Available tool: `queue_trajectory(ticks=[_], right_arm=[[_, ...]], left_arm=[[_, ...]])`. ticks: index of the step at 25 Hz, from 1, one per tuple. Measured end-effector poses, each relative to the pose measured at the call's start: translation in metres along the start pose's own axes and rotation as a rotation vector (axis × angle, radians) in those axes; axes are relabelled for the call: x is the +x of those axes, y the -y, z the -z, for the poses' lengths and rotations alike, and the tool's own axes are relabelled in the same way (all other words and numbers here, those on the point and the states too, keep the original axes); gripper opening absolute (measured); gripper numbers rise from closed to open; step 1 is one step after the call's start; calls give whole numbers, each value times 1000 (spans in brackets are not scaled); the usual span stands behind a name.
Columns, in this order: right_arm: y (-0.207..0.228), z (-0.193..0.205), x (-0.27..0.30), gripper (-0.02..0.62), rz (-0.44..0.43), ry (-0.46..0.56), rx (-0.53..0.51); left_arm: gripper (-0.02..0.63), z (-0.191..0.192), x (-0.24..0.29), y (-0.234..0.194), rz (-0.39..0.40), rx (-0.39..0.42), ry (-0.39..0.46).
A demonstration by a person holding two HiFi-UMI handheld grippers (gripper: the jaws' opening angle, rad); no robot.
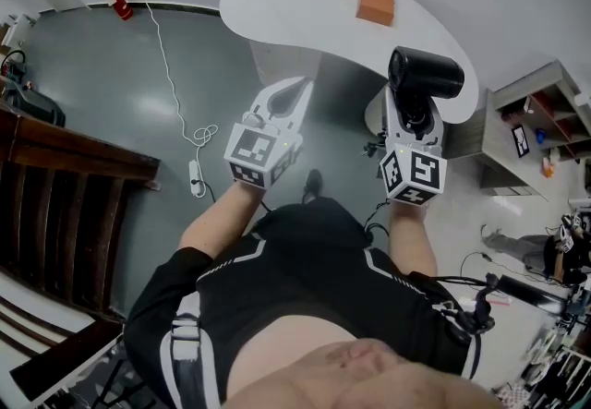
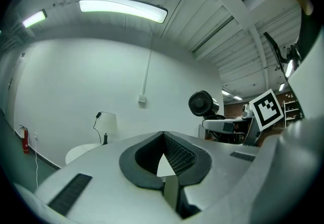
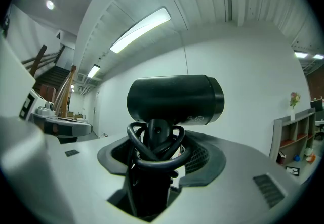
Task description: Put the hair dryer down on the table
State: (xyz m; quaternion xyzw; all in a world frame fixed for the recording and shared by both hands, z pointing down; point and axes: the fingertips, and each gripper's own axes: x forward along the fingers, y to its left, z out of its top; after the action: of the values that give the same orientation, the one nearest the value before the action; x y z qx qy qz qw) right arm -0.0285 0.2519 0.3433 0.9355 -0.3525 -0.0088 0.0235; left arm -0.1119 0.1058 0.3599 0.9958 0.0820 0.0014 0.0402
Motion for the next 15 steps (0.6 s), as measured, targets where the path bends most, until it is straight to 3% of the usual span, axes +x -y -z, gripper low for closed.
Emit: queue_trajectory(ticks=[15], right_arm=[[61,18,89,262,-26,-23,26]], left_arm=[[31,5,111,-36,-30,10,-55]])
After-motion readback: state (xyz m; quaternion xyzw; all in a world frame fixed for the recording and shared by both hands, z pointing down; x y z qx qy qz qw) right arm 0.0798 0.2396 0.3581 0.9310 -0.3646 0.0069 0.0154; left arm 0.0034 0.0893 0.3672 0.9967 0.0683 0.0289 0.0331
